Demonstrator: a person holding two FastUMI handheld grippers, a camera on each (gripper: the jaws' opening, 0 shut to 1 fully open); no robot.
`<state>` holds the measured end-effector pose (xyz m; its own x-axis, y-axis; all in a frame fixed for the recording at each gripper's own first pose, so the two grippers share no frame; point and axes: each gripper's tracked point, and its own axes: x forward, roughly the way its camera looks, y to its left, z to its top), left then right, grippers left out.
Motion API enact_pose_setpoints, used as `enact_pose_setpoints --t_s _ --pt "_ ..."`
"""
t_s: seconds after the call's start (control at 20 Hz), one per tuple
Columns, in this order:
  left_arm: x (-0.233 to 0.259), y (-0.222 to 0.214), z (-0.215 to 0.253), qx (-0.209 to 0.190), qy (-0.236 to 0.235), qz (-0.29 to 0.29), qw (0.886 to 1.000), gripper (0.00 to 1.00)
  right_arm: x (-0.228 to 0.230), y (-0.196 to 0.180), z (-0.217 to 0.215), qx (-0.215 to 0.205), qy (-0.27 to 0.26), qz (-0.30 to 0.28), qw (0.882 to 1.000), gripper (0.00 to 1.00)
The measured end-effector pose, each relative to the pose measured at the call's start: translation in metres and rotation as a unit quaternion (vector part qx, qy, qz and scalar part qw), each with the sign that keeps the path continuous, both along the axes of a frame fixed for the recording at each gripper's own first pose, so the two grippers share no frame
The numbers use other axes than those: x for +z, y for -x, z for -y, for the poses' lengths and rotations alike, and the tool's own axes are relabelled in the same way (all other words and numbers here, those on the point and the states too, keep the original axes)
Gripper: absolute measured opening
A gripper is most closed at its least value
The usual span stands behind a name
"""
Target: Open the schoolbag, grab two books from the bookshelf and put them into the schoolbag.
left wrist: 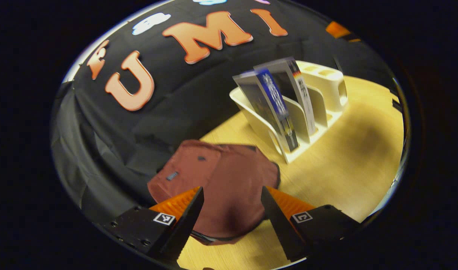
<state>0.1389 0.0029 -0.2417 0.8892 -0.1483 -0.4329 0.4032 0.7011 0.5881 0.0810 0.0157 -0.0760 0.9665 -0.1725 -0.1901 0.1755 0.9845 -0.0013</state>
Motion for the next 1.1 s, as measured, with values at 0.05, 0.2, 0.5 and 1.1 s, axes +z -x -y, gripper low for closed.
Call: enact_pose_setpoints --t_s 0.05,0.2,0.5,1.1 --pt "-0.013 -0.004 -0.002 -0.001 -0.021 -0.004 1.000 0.98 -0.003 0.000 0.004 -0.004 -0.004 -0.005 1.000 0.97" --pt "-0.044 -0.010 0.001 -0.013 -0.044 -0.035 0.998 0.98 -0.014 0.001 0.014 -0.018 -0.016 -0.021 0.999 0.97" --pt "-0.072 -0.021 -0.013 -0.003 -0.081 -0.075 0.994 0.98 -0.028 -0.008 0.014 -0.018 -0.026 -0.042 0.999 0.97" --pt "-0.066 -0.016 -0.003 -0.008 -0.118 -0.084 0.989 0.27 -0.037 -0.011 0.003 0.007 -0.033 -0.056 0.998 0.97"
